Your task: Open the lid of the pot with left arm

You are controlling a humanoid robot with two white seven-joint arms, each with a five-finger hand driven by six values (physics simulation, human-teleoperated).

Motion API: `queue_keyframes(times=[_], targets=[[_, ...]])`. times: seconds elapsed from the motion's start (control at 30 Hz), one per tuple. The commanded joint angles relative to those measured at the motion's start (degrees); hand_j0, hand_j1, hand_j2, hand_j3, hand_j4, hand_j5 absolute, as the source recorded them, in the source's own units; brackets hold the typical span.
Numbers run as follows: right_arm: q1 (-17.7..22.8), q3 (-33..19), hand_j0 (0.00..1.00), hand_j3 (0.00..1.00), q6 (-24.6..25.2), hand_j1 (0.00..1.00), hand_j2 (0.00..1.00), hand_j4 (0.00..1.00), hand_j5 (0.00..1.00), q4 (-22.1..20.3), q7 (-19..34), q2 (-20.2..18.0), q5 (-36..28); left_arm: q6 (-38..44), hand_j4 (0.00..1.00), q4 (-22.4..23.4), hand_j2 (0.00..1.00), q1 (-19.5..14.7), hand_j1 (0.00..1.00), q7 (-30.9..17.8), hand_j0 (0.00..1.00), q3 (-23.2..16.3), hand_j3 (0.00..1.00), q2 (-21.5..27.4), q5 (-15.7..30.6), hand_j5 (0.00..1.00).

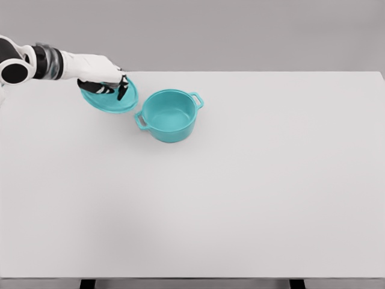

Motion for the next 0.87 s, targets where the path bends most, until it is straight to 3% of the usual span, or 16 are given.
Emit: queue_keyframes(times=[0.0,0.1,0.17,0.2,0.23,0.3,0.57,0.67,0.83], targets=[[0.00,0.00,1.00,1.00,-0.01,1.00,1.00,1.00,1.00,-0.01,0.02,-0.01,-0.01,0.11,0.35,-0.51,0.35,0.09,0.35,0.11,0.35,0.94,0.35,3.63,0.18,0.35],[0.00,0.00,1.00,1.00,-0.01,1.00,1.00,1.00,1.00,-0.01,-0.07,-0.01,-0.01,0.11,0.39,-0.34,0.39,1.58,0.39,0.11,0.39,1.73,0.39,4.08,0.26,0.39],[0.09,0.00,1.00,1.00,-0.01,1.00,1.00,1.00,1.00,-0.01,0.02,-0.01,-0.01,0.11,0.46,-0.25,0.46,1.85,0.46,0.11,0.46,1.82,0.46,3.99,0.88,0.46],[0.09,0.00,1.00,1.00,-0.01,1.00,1.00,1.00,1.00,-0.01,-0.07,-0.01,-0.01,0.11,0.57,-0.07,0.57,1.93,0.57,0.11,0.57,1.82,0.57,3.99,1.49,0.57],[0.00,0.00,1.00,1.00,-0.01,1.00,1.00,1.00,1.00,-0.01,0.02,-0.01,-0.01,0.11,0.86,0.10,0.86,1.93,0.86,0.11,0.86,1.82,0.86,3.90,1.58,0.86],[0.00,0.00,1.00,1.00,-0.01,1.00,1.00,1.00,1.00,-0.01,0.02,-0.01,-0.01,0.11,0.99,0.19,0.99,1.93,0.99,0.11,0.99,1.82,0.99,3.81,1.58,0.99],[0.00,0.00,1.00,1.00,-0.01,1.00,1.00,1.00,1.00,-0.01,0.02,-0.01,-0.01,0.11,1.00,1.16,1.00,2.72,1.00,0.11,1.00,1.65,1.00,3.72,1.67,1.00],[0.09,0.00,1.00,1.00,-0.01,1.00,1.00,1.00,1.00,-0.01,0.02,-0.01,-0.01,0.11,1.00,1.51,1.00,2.81,1.00,0.11,1.00,1.91,1.00,4.60,6.15,1.00],[0.00,0.00,1.00,1.00,-0.01,1.00,1.00,1.00,1.00,-0.01,0.02,-0.01,-0.01,0.11,1.00,1.95,1.00,3.60,1.00,0.11,1.00,1.91,1.00,5.13,6.42,1.00]])
